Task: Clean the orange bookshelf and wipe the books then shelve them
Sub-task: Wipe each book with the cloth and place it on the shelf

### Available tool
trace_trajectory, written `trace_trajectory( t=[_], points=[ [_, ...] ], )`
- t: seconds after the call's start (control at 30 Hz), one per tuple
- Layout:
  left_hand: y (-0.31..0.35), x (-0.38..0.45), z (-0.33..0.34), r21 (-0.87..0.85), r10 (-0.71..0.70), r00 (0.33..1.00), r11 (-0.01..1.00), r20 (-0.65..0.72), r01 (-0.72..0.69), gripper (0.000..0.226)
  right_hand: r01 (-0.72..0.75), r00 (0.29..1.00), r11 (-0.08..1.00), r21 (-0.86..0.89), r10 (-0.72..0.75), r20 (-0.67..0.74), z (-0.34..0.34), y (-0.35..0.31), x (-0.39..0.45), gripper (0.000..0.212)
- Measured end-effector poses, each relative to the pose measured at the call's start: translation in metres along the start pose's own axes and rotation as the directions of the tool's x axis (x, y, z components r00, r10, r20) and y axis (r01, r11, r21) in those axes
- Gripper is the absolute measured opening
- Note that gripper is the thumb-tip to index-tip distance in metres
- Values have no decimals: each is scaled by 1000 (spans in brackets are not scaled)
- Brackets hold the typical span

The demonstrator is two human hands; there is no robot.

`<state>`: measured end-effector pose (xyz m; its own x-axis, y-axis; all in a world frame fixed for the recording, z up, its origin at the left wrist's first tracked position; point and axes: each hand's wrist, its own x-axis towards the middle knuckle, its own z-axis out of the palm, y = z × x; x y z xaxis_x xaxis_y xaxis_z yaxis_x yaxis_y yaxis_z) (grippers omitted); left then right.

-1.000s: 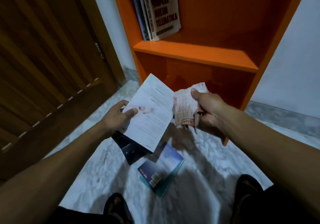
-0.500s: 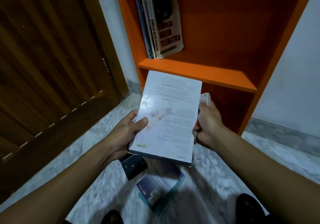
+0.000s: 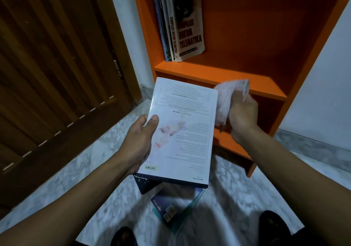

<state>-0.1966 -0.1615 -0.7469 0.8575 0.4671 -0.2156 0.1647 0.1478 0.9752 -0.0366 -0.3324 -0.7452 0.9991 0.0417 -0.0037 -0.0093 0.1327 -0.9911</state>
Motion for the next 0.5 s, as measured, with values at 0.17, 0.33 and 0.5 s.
trace_trajectory(
  t=[0.17,0.33,0.5],
  points=[
    [-3,-4,15,9,20,1000,1000,12,-20,27,570,816,701,-429,-419,399,5,10,9,45],
    [-7,1,18,5,51,997,999,-63,-51,32,803,595,353,-480,-455,662,1,36,-16,46],
    [1,10,9,-26,50,980,998,-193,-56,28,876,425,398,-272,-370,826,-7,68,-51,43]
  ],
)
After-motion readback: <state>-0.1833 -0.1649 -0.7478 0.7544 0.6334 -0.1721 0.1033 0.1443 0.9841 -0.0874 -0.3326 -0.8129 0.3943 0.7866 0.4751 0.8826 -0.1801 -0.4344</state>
